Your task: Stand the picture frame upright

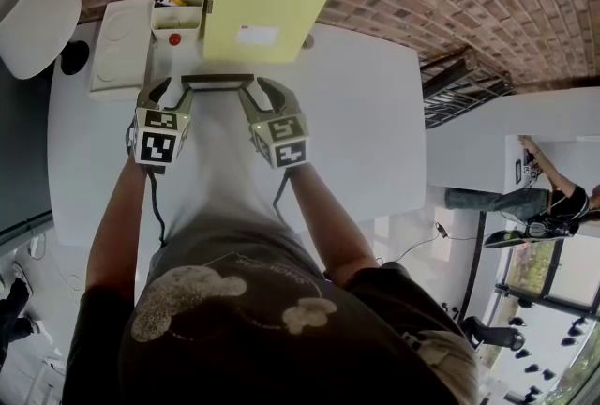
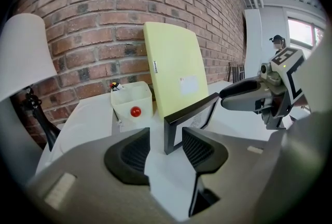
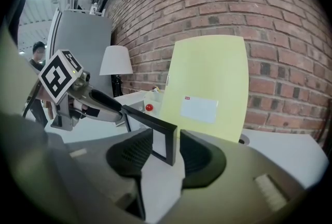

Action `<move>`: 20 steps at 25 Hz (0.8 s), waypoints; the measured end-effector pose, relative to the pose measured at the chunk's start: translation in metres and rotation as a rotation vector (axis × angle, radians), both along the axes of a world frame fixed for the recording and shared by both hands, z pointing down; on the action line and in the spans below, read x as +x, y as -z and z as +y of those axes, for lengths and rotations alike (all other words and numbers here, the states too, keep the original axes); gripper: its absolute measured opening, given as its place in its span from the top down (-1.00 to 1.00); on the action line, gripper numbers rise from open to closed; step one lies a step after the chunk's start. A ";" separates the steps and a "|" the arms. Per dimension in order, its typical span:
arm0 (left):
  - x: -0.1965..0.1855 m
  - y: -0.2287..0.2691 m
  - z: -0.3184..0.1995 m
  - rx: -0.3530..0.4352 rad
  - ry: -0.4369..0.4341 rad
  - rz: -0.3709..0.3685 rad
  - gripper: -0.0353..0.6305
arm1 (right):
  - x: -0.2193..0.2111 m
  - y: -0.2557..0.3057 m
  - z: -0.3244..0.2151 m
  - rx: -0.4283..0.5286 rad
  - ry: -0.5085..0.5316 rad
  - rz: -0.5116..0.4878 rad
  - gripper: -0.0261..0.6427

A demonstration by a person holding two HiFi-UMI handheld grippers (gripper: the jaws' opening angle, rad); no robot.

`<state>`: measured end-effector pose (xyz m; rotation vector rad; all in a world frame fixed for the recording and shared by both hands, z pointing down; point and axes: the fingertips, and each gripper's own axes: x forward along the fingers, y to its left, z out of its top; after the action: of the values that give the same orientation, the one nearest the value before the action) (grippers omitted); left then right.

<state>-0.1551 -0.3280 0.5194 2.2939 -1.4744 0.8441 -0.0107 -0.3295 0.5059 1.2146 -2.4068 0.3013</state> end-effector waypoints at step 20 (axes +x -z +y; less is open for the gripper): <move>-0.012 0.035 0.083 0.082 -0.074 0.104 0.31 | 0.008 0.033 0.075 0.091 -0.175 -0.011 0.42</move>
<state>-0.1668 -0.2454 0.4843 2.4258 -1.4119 0.6842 -0.0024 -0.2546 0.4731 1.4712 -2.3507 0.2539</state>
